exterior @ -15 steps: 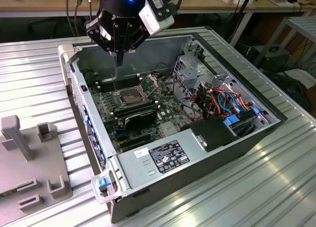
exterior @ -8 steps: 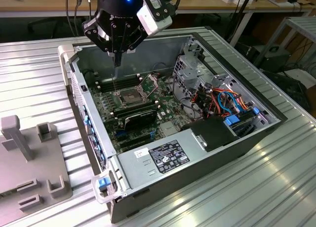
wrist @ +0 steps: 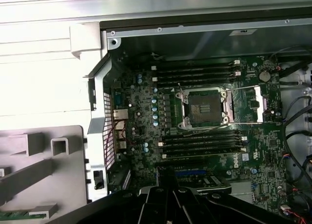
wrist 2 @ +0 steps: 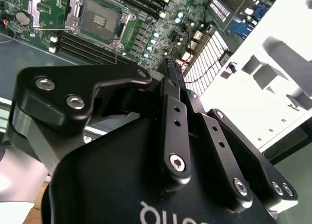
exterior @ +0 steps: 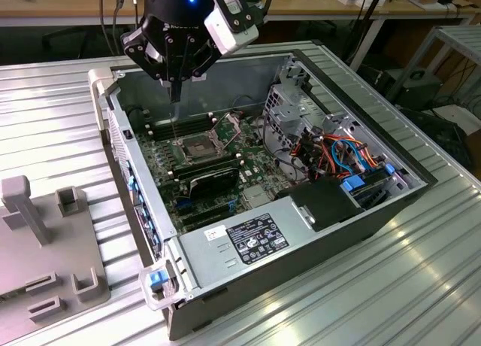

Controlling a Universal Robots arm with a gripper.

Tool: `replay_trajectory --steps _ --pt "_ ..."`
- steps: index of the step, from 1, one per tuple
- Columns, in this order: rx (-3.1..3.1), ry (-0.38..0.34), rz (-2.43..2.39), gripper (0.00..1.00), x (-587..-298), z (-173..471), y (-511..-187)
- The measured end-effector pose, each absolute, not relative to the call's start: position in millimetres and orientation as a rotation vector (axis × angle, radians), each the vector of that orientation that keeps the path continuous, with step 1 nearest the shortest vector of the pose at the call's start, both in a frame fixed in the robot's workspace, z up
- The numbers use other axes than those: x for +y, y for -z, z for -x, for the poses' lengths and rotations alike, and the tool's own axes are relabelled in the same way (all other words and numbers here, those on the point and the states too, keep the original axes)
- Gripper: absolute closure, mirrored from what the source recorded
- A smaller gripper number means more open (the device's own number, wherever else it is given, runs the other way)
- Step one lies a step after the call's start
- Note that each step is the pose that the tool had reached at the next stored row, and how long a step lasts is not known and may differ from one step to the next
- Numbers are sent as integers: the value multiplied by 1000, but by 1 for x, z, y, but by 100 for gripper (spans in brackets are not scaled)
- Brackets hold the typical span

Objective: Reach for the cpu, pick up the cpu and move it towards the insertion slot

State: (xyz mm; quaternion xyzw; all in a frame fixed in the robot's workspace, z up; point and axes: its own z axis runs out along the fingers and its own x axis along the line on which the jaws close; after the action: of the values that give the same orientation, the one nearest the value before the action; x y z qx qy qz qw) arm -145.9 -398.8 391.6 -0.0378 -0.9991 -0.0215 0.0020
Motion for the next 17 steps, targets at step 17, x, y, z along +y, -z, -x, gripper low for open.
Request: replay_trajectory --steps 17 --pt "-3119 67 118 89 -399 157 -390"
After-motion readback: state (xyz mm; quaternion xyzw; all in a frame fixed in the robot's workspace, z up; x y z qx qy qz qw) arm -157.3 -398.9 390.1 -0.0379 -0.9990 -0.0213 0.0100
